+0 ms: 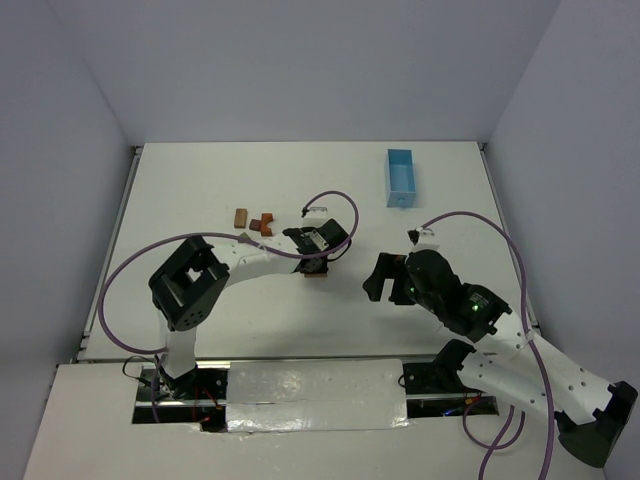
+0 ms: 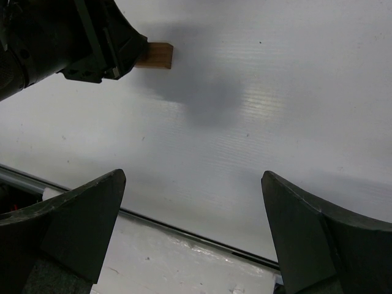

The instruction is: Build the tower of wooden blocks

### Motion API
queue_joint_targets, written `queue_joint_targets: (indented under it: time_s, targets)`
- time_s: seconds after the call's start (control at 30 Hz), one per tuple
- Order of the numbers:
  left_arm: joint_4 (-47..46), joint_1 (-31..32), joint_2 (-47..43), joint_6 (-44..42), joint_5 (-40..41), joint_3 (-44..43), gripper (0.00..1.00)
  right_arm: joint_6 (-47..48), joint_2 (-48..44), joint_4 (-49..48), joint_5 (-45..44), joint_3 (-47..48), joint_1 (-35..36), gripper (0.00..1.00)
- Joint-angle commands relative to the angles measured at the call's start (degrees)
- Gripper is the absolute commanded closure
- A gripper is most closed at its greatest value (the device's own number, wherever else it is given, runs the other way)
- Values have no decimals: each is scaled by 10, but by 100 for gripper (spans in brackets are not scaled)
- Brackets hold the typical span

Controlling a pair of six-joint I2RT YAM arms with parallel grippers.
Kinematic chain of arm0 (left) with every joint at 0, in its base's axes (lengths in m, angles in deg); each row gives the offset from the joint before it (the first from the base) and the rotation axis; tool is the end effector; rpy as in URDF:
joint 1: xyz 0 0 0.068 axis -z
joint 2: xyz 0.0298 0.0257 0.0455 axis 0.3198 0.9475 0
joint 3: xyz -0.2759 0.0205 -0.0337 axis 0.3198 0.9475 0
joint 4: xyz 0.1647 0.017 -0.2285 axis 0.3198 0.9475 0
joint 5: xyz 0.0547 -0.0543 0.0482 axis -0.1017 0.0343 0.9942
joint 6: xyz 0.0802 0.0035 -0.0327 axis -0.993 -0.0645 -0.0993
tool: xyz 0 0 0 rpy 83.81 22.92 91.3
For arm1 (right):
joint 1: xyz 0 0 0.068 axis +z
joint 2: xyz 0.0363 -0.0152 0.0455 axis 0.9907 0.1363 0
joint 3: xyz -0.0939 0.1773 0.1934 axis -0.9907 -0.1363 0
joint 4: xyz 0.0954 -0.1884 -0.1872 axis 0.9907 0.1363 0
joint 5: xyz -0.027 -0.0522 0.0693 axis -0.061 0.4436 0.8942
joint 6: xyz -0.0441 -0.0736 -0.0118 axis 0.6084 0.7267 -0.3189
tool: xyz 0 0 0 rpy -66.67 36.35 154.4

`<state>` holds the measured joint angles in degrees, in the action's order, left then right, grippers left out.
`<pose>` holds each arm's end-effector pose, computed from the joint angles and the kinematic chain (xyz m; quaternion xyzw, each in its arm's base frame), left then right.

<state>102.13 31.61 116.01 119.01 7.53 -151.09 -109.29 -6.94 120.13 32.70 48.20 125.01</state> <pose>0.3041 -0.3065 0.1459 -0.0601 0.9357 -0.0261 0.3466 0.1529 0.1204 0.2470 0.0121 0.8965 0.2120 0.3888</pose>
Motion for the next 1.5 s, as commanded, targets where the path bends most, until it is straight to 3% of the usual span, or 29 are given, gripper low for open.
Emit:
queue_joint_targets:
  time_s: [0.0,0.4,0.53,1.0,1.17,1.33,1.47]
  targets:
    - [-9,-3,6,6,2,2,68,9,-1,-19,2,-3,-1,0]
    - [2,-3,-6,14,13,6,56,11,1,-25,7,-8,-2,0]
    - [3,-3,-6,14,12,6,46,11,0,-27,10,-7,-2,0]
    - [17,-4,-42,8,22,1,29,15,-7,-26,13,-9,-2,0]
    - [33,-48,-99,-26,33,-2,12,17,-14,-21,13,-7,-2,0]
    - [-16,-179,-165,-107,-38,36,10,20,-23,-23,12,-9,-2,0]
    - [-5,-261,-114,-242,-117,-28,6,24,-17,-39,27,-14,-1,0]
